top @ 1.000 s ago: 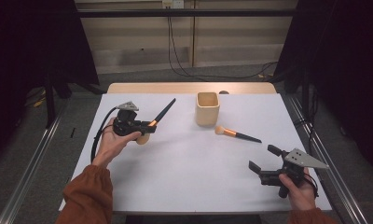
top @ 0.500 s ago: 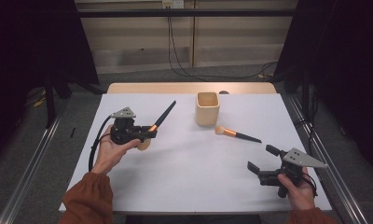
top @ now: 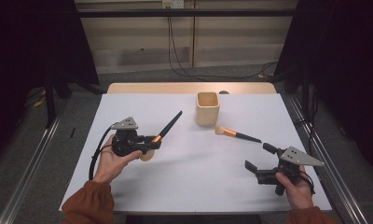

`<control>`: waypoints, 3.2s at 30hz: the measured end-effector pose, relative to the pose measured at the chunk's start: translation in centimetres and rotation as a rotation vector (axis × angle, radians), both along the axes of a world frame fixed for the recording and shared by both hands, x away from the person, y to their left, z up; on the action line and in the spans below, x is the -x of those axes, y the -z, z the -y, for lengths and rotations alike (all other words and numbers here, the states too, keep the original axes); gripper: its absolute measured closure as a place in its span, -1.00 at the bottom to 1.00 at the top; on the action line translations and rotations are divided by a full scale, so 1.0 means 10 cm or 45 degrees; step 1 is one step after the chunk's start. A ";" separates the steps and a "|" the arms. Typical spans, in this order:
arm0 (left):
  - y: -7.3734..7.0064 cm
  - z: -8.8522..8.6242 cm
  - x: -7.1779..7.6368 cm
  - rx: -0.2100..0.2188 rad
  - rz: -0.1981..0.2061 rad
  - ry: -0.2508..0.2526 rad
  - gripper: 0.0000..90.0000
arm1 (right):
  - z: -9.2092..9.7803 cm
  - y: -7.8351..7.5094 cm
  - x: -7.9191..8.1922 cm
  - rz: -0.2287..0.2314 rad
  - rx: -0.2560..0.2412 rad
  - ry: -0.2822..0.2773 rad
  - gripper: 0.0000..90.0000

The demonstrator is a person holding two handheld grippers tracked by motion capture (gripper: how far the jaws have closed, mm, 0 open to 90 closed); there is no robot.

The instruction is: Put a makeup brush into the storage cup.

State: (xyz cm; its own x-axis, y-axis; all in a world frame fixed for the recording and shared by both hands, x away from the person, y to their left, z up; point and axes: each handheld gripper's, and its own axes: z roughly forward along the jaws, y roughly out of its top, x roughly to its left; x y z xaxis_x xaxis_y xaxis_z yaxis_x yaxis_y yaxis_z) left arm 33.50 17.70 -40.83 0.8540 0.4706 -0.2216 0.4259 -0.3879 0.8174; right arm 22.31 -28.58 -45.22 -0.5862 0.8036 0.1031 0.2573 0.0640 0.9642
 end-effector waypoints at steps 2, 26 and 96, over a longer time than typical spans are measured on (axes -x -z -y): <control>0.00 0.05 0.04 0.004 -0.003 0.025 0.48 | -0.02 -0.01 -0.01 0.006 -0.013 -0.008 -1.00; -0.01 0.44 0.18 -0.093 -0.016 0.247 0.48 | -0.32 -0.16 -0.19 0.009 -0.030 -0.133 -1.00; -0.13 1.08 0.12 -0.590 -0.064 0.560 0.48 | -1.30 -0.47 -0.86 -0.516 0.731 -0.884 -0.89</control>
